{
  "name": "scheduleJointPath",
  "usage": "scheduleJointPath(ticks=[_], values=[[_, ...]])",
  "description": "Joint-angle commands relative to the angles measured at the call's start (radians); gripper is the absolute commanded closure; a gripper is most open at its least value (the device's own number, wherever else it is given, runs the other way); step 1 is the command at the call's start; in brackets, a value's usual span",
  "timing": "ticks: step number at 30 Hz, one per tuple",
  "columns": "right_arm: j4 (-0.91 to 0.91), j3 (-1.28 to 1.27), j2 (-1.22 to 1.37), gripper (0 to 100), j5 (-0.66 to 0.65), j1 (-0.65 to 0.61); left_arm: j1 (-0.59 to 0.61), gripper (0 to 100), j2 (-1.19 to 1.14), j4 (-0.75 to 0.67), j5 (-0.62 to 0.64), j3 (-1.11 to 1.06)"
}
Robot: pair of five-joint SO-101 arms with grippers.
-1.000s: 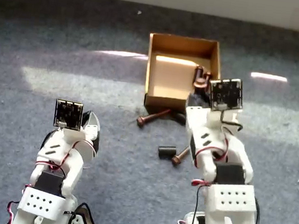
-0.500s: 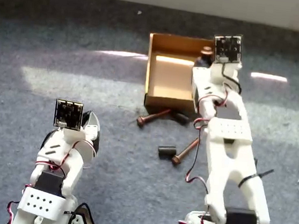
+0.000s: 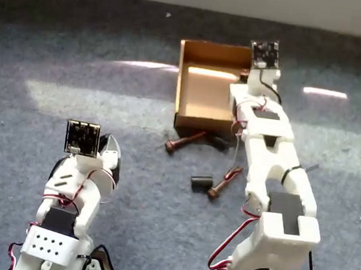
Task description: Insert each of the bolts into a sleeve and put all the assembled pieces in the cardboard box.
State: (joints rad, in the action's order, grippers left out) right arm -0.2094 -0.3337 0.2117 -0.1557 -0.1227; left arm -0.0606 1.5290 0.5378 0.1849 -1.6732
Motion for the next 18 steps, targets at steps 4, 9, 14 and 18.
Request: scheduleJointPath(ticks=[4,9,14,18], values=[[0.033,0.061,-0.031,90.4,0.014,0.016,-0.016,99,0.008,-0.002,-0.009,-0.031],[-0.114,0.070,-0.044,90.4,0.014,0.012,-0.016,99,0.008,-0.002,-0.009,-0.031],[-0.283,0.062,-0.186,90.4,0.014,0.012,-0.016,99,0.008,-0.002,-0.009,-0.031],[-0.475,0.061,-0.372,90.2,0.008,-0.001,-0.016,99,0.008,-0.002,-0.009,-0.031]])
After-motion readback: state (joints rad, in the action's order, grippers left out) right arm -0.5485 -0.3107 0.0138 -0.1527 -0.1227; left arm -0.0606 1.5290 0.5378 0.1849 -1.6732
